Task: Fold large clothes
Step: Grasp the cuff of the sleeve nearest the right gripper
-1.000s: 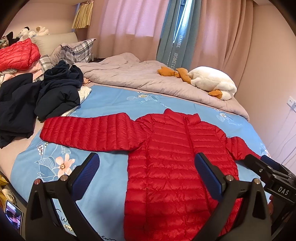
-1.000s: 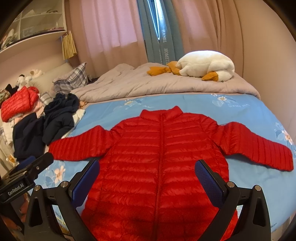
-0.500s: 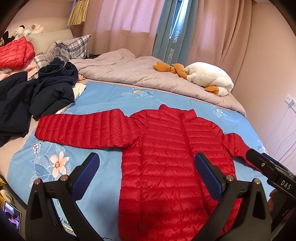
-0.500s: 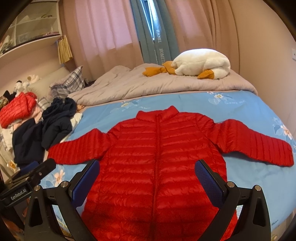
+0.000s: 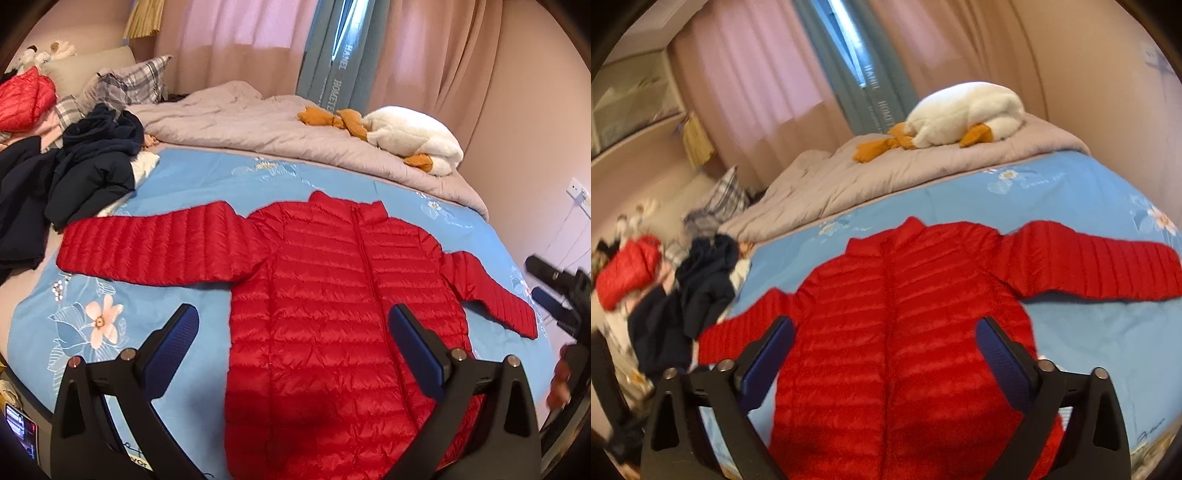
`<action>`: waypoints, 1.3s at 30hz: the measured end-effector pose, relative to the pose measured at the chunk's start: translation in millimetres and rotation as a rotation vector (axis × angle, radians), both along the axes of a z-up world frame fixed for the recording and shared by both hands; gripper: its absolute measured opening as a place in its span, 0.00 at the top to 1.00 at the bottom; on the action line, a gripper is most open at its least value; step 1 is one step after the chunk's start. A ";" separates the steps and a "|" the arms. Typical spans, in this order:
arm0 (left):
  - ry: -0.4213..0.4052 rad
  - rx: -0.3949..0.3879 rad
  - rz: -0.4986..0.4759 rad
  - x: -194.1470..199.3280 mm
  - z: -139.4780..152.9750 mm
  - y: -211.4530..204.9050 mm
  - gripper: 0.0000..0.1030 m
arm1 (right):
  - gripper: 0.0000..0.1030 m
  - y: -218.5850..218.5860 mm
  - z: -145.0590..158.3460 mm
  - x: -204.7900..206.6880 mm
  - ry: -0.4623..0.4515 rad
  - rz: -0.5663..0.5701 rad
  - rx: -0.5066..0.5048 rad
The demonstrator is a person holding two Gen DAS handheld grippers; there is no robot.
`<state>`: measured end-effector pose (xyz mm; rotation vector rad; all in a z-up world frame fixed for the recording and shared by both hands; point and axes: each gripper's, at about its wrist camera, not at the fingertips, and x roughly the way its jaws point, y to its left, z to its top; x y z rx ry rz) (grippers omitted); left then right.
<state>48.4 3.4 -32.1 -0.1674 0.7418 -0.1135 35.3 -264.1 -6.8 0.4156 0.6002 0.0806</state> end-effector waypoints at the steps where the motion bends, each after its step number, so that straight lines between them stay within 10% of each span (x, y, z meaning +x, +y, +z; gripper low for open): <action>1: 0.008 -0.009 -0.004 2.3 -3.4 -0.6 0.00 | 0.07 -12.6 -0.6 2.2 -0.002 -0.031 0.015; 8: 0.108 -0.028 -0.019 27.7 -47.9 -10.1 0.01 | 0.19 -111.4 -25.2 22.3 0.078 -0.319 0.108; 20: 0.274 -0.030 0.007 49.3 -108.1 -13.3 0.04 | 0.35 -272.2 -161.0 23.2 0.332 -0.765 0.403; 29: 0.268 -0.050 0.025 53.9 -107.3 -9.3 0.04 | 0.45 -302.6 -182.0 21.1 0.248 -0.807 0.532; 35: 0.227 -0.047 0.041 52.9 -91.1 -4.0 0.04 | 0.90 -318.1 -184.3 18.4 0.229 -0.824 0.524; 39: 0.177 -0.056 0.068 52.0 -72.2 5.0 0.04 | 0.95 -313.0 -151.4 17.7 0.181 -0.812 0.400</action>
